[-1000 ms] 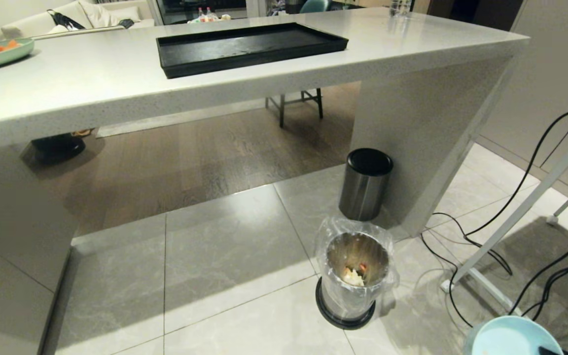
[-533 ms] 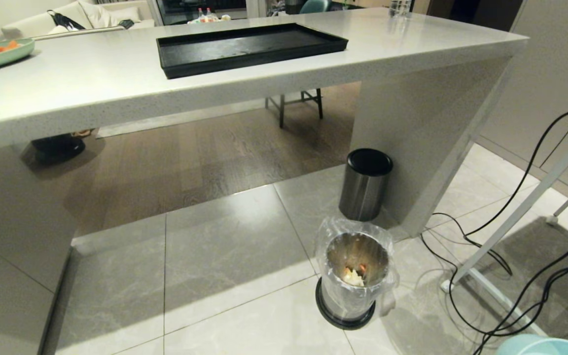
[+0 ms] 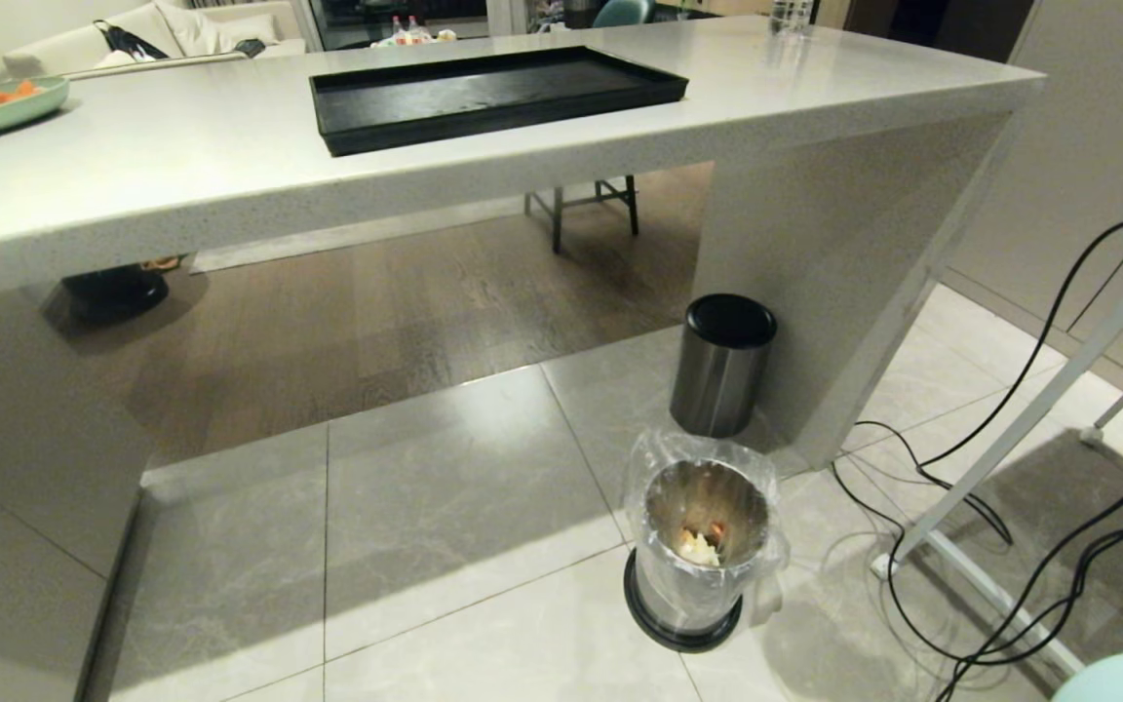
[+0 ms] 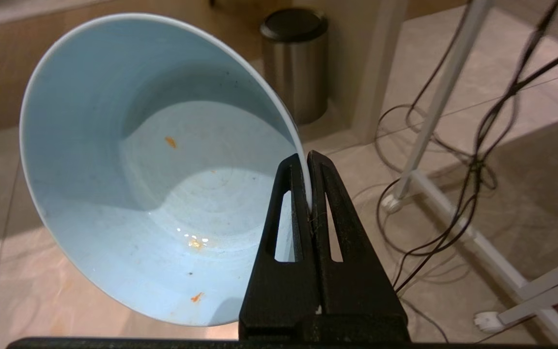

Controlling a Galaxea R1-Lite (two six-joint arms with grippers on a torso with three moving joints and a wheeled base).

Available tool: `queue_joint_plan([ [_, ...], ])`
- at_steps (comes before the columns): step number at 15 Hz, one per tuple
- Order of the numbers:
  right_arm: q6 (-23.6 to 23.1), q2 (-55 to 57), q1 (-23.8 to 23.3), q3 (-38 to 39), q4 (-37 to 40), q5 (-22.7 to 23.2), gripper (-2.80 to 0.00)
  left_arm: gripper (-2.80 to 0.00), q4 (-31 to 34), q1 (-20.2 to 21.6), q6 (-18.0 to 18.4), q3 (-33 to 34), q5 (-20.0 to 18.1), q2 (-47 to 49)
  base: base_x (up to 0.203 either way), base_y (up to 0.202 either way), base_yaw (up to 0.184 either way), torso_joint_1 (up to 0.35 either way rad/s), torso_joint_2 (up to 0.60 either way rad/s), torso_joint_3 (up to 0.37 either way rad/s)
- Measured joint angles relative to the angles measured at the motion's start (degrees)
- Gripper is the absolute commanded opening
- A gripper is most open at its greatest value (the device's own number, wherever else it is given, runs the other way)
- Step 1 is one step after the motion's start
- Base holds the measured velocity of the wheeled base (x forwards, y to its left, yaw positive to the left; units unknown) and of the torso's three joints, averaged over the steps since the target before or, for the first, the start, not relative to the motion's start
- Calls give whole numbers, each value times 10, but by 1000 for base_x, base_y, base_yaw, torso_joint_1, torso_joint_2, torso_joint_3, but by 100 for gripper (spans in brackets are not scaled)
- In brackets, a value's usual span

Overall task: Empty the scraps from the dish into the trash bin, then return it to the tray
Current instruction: Put the bowl back to the table

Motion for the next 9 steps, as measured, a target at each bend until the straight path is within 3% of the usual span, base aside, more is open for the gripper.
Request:
queue_joint_plan([
  [3,5,-12,0,3,1,-8,-280,-280,0,0,0,0,0,0,0,0,0,0,0,0],
  [7,-71,-15,0,19,-12,-22,-280,-280,0,0,0,0,0,0,0,0,0,0,0,0],
  [9,-74,-16,0,25,-27,-26,-280,-280,0,0,0,0,0,0,0,0,0,0,0,0],
])
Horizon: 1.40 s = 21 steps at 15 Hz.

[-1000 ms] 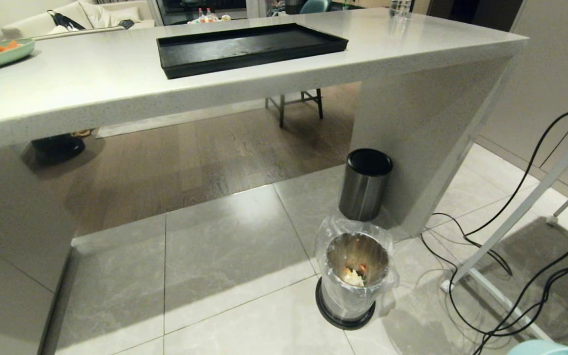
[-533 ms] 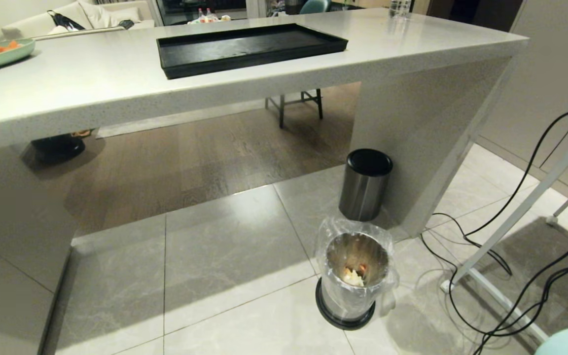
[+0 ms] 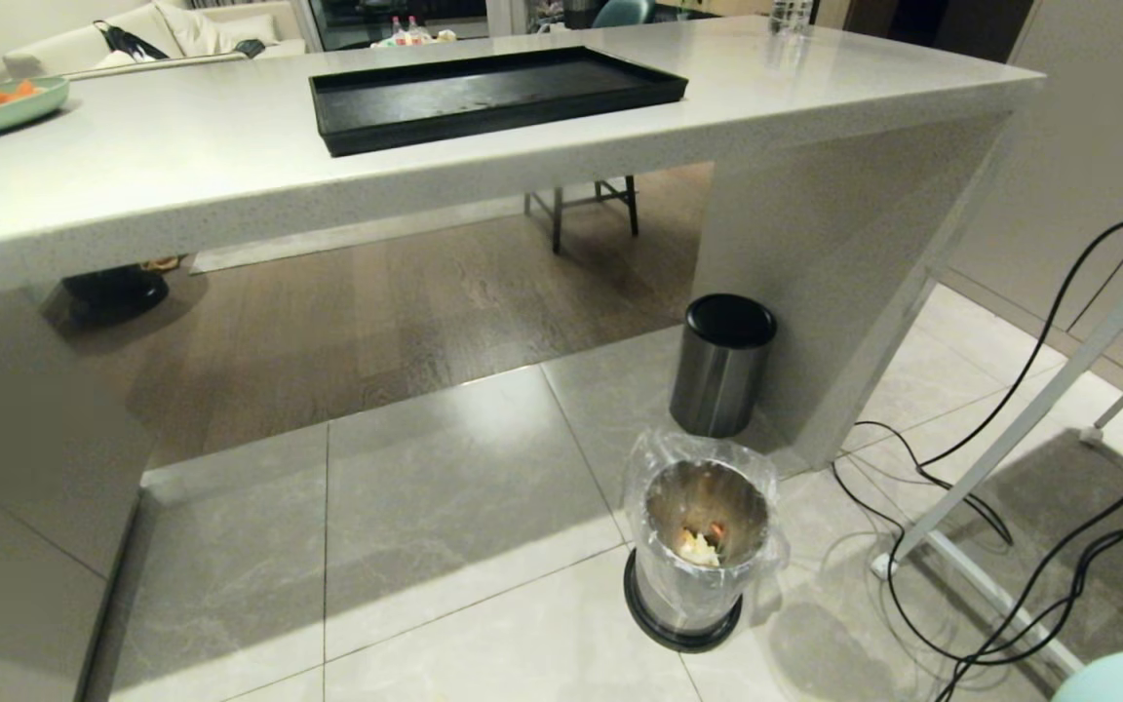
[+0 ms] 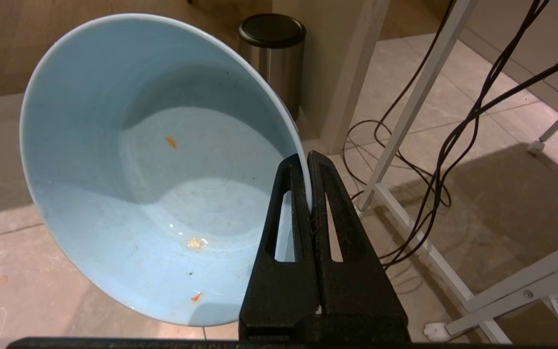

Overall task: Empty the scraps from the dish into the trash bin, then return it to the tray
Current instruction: Put the bowl back to the table

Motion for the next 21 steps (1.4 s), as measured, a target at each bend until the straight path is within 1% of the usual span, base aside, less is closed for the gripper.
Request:
queue_joint_plan([
  [6,1,0,0,3,0,0,-280,-280,0,0,0,0,0,0,0,0,0,0,0,0],
  [11,13,0,0,4,0,0,-280,-280,0,0,0,0,0,0,0,0,0,0,0,0],
  [21,15,0,0,4,0,0,-280,-280,0,0,0,0,0,0,0,0,0,0,0,0],
])
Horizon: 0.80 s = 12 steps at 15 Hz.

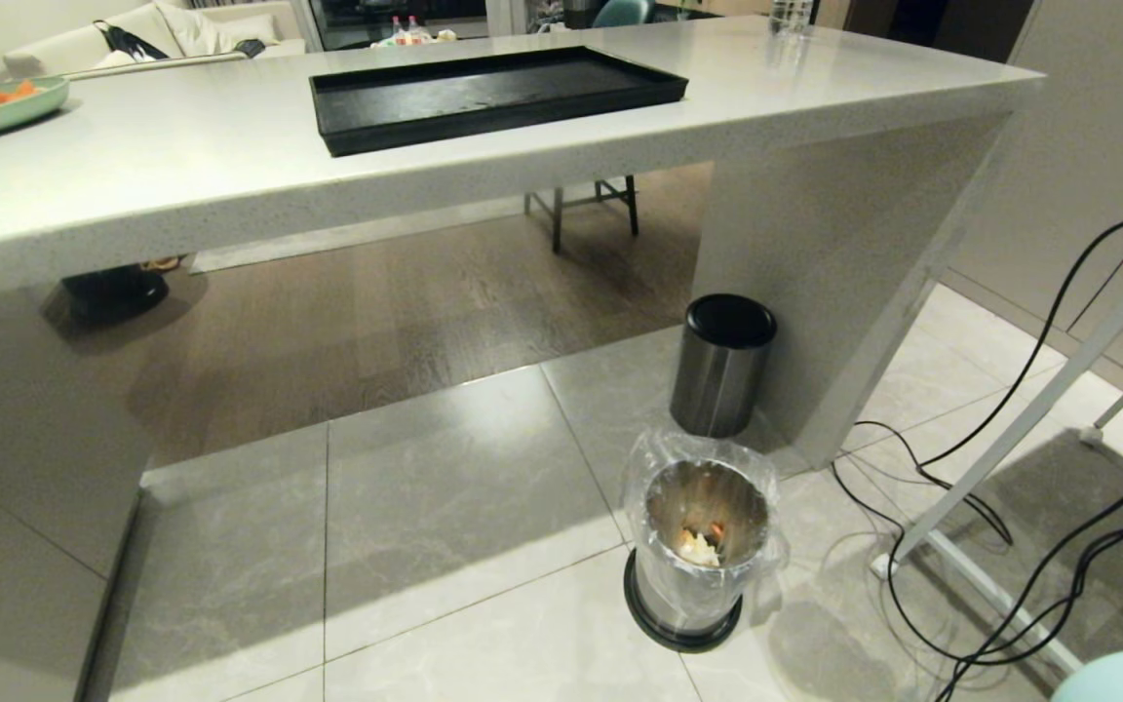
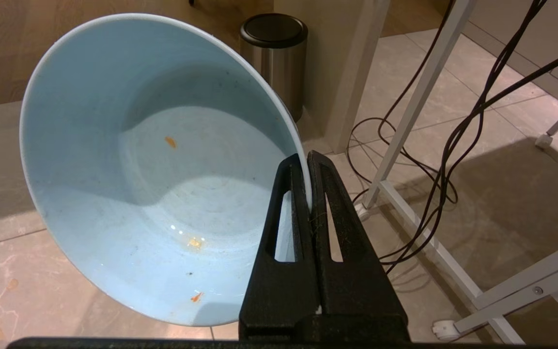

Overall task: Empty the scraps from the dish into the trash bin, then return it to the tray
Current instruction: Put the bowl back to the table

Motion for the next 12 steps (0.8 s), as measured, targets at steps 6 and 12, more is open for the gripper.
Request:
queue_joint_plan([
  [6,17,0,0,0,1,-2,-280,-280,0,0,0,0,0,0,0,0,0,0,0,0],
  [12,16,0,0,0,2,-2,-280,-280,0,0,0,0,0,0,1,-9,162,2,3,2],
])
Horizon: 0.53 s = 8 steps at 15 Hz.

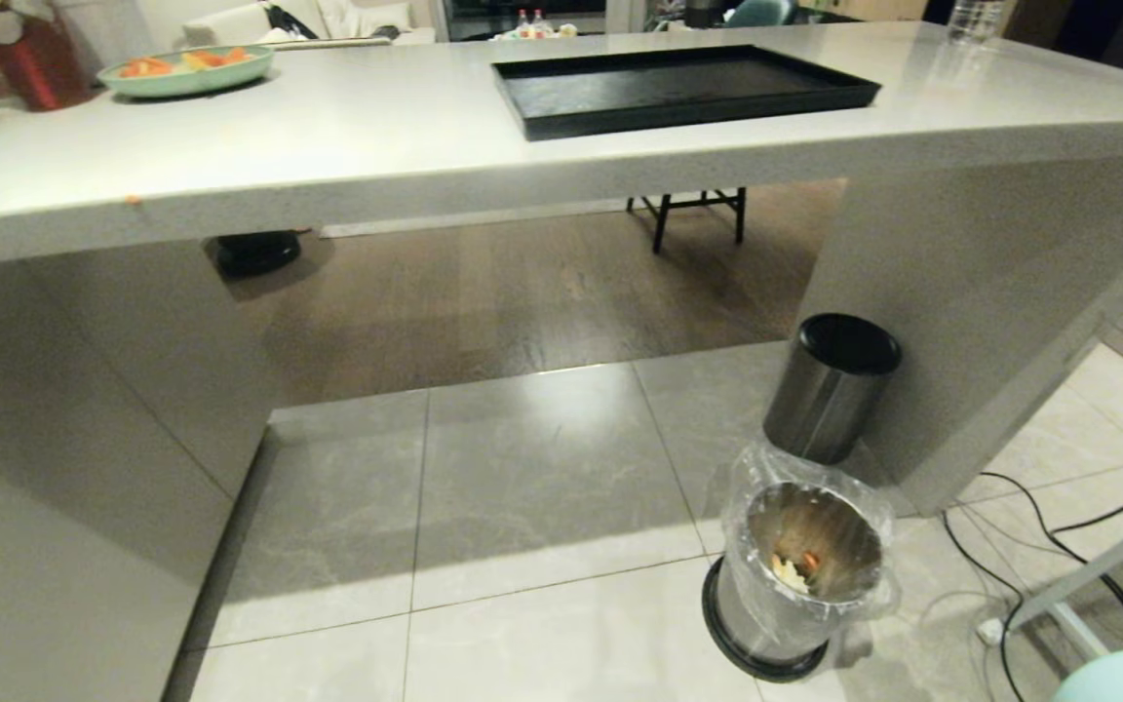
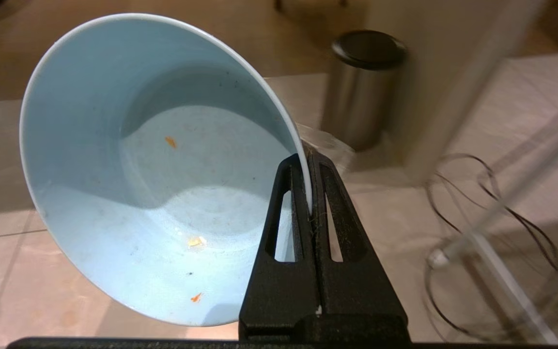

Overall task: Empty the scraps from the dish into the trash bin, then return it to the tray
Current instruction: Put the bowl back to the table

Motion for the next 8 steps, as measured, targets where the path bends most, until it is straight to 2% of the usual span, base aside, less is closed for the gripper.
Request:
queue_joint_plan([
  [5,0,0,0,0,0,1,-280,-280,0,0,0,0,0,0,-1,-7,164,5,4,2],
  [6,0,0,0,0,0,0,-280,-280,0,0,0,0,0,0,-1,-8,102,7,7,-2],
  [8,0,0,0,0,0,0,-280,-280,0,0,0,0,0,0,0,0,0,0,0,0],
])
